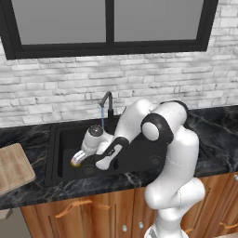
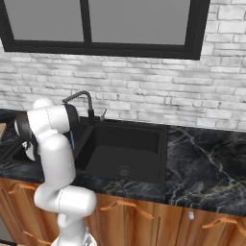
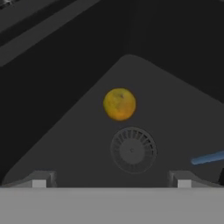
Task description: Pick the orange from the sink and place it on the cutting board to airdry. Then turn off the sink faucet.
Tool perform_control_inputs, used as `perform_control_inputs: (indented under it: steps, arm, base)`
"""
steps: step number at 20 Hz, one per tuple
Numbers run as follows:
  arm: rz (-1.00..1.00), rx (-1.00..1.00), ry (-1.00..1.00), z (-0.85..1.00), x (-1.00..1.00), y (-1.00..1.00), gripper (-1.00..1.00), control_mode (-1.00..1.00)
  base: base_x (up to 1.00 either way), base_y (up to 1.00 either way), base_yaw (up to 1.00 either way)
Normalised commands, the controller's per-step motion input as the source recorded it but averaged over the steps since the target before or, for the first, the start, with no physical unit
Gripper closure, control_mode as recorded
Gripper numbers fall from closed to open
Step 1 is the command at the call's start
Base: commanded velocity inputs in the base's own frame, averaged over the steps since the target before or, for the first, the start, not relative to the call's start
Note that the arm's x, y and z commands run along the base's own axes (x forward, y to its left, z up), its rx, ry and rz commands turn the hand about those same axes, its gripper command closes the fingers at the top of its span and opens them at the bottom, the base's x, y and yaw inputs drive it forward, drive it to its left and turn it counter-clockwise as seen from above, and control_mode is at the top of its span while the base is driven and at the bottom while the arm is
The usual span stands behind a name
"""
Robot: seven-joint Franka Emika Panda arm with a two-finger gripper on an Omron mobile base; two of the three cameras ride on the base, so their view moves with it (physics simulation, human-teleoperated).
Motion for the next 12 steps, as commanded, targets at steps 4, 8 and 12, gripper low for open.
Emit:
perform_control_inputs:
  steps: [4,8,12]
  arm:
    - [-0.03,0.00,0.03,-0.29,0.18,0.16,-1.00,-1.00]
    - [-0.03,0.00,0.03,-0.31,0.19,0.10,-1.00,-1.00]
    - [-0.05,0.00,0.03,-0.22,0.32,0.11,-1.00,-1.00]
  base:
    - [0.00,0.00,0.00]
    - [0.00,0.00,0.00]
    - [0.00,0.00,0.00]
